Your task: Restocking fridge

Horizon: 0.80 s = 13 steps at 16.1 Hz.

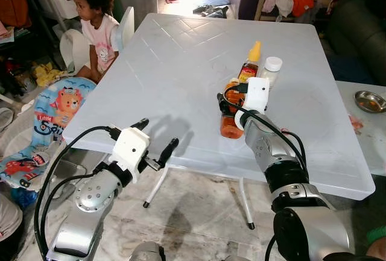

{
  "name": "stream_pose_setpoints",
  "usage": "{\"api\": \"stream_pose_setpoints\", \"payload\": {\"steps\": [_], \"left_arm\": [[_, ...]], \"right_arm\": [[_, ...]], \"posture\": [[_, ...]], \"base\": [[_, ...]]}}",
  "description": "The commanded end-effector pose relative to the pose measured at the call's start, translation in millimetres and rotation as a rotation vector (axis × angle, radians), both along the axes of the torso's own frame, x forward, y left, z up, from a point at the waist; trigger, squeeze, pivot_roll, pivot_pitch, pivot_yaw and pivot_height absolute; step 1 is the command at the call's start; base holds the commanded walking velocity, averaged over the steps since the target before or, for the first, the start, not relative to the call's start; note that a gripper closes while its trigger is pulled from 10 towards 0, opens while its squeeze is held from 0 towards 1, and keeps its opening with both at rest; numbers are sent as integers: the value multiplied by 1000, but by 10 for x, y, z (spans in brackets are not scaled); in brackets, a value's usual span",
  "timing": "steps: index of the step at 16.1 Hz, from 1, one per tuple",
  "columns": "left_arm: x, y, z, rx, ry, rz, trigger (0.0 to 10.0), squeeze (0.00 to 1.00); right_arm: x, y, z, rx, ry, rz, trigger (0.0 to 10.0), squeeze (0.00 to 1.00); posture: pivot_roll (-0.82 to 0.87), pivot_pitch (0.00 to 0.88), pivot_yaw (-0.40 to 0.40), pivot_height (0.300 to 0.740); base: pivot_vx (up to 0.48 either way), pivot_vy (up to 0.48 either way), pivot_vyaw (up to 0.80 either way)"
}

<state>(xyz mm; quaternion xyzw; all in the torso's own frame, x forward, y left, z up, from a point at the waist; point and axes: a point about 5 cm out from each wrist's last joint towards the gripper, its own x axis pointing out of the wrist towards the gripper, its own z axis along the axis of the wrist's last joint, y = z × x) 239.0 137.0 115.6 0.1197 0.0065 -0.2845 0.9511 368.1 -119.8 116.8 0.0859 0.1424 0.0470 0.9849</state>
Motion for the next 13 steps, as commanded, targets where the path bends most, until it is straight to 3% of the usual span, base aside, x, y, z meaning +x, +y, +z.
{"api": "stream_pose_setpoints", "payload": {"steps": [1, 2, 3, 4, 9, 10, 11, 12, 13], "left_arm": [[-12, -34, 2, 15, 9, -32, 10000, 0], [-14, -42, -2, 17, 11, -37, 10000, 0], [-17, -57, -8, 20, 16, -46, 10000, 0], [-24, -69, -14, 22, 19, -53, 10000, 0], [-53, -86, -37, 32, 31, -69, 10000, 0], [-54, -95, -42, 35, 34, -75, 10000, 0], [-53, -99, -43, 37, 35, -78, 10000, 0], [-52, -102, -46, 40, 35, -82, 10000, 0], [-50, -106, -48, 40, 37, -83, 10000, 0]], "right_arm": [[-16, -18, -78, 31, 58, -13, 10000, 847], [-19, -26, -104, 50, 78, -17, 10000, 208], [-29, -27, -154, 109, 121, -17, 10000, 0], [-42, -27, -202, 153, 158, -12, 10000, 0], [-81, -62, -305, 183, 207, -5, 10000, 0], [-106, -48, -361, 196, 238, 12, 2471, 0], [-123, -40, -395, 183, 252, 26, 78, 0], [-150, -11, -434, 157, 268, 71, 392, 0], [-173, 21, -458, 122, 273, 122, 1490, 0]], "posture": [[84, 30, 8, 740], [85, 31, 7, 740], [85, 31, 6, 740], [86, 30, 5, 740], [89, 32, 3, 740], [88, 29, 3, 740], [88, 28, 3, 740], [86, 27, 3, 740], [86, 25, 1, 740]], "base": [[0, 0, 0], [0, 0, 0], [0, 0, 0], [0, 0, 0], [0, 0, 0], [0, 0, 0], [0, 0, 0], [0, 0, 0], [0, 0, 0]]}}
